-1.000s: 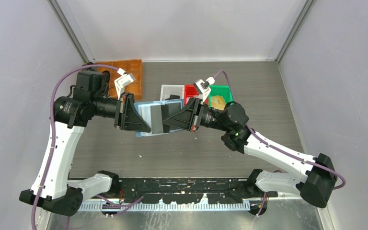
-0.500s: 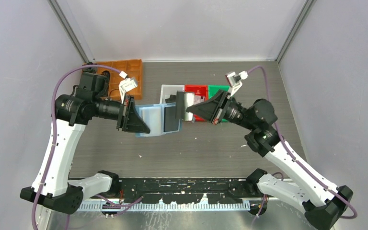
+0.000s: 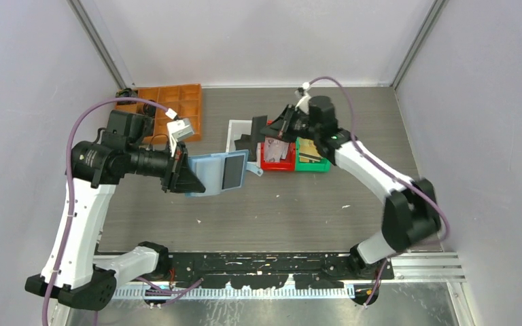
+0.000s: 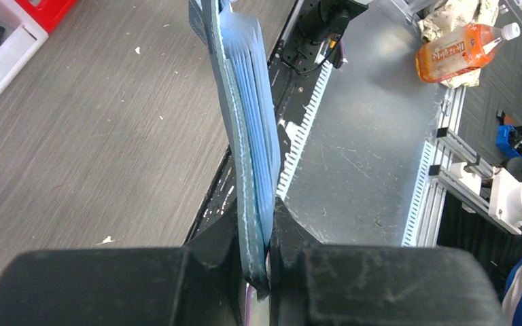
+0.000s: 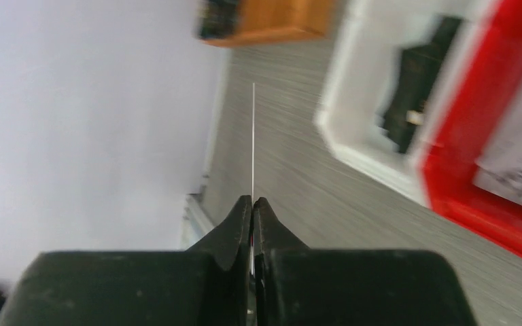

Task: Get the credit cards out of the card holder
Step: Place the credit card in the storage box.

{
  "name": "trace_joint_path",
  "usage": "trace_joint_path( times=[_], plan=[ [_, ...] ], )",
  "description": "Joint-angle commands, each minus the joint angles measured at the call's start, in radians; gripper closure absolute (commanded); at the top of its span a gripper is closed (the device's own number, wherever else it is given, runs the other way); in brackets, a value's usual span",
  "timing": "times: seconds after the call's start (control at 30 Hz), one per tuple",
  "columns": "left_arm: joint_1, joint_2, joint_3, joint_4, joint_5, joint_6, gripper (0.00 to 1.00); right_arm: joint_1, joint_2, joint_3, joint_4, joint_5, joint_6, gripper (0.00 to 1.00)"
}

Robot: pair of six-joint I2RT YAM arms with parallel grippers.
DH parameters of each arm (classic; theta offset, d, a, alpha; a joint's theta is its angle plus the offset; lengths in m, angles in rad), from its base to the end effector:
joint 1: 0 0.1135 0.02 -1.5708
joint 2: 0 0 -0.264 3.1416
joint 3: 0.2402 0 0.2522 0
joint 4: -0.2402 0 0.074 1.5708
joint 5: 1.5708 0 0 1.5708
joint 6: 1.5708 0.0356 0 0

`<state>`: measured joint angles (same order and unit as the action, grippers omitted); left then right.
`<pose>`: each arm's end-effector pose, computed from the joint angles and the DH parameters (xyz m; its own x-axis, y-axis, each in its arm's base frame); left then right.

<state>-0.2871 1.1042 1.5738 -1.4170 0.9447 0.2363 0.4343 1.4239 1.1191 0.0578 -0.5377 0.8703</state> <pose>0.1337 -0.0696 0.4366 -0.6120 0.3237 -0.7216 0.7847 0.3623 -0.5029 0.2957 0.1573 0.3328 -0.7637 0.3696 -0.5293 -0.3538 0.4462 0.8220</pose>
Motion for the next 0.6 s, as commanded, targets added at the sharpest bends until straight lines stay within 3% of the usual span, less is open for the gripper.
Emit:
trace_joint_path(
  times=[0.0, 0.27, 0.57],
  plan=[
    [-0.003, -0.034, -0.008, 0.055, -0.008, -0.03, 1.0, 0.038, 0.165, 0.117, -0.089, 0.103, -0.089, 0.99],
    [-0.003, -0.041, 0.02, 0.064, 0.013, -0.046, 1.0, 0.122, 0.475, 0.323, -0.167, 0.288, -0.107, 0.99],
    [-0.003, -0.065, -0.005, 0.069, 0.034, -0.042, 1.0, 0.158, 0.626, 0.484, -0.222, 0.374, -0.139, 0.99]
  ],
)
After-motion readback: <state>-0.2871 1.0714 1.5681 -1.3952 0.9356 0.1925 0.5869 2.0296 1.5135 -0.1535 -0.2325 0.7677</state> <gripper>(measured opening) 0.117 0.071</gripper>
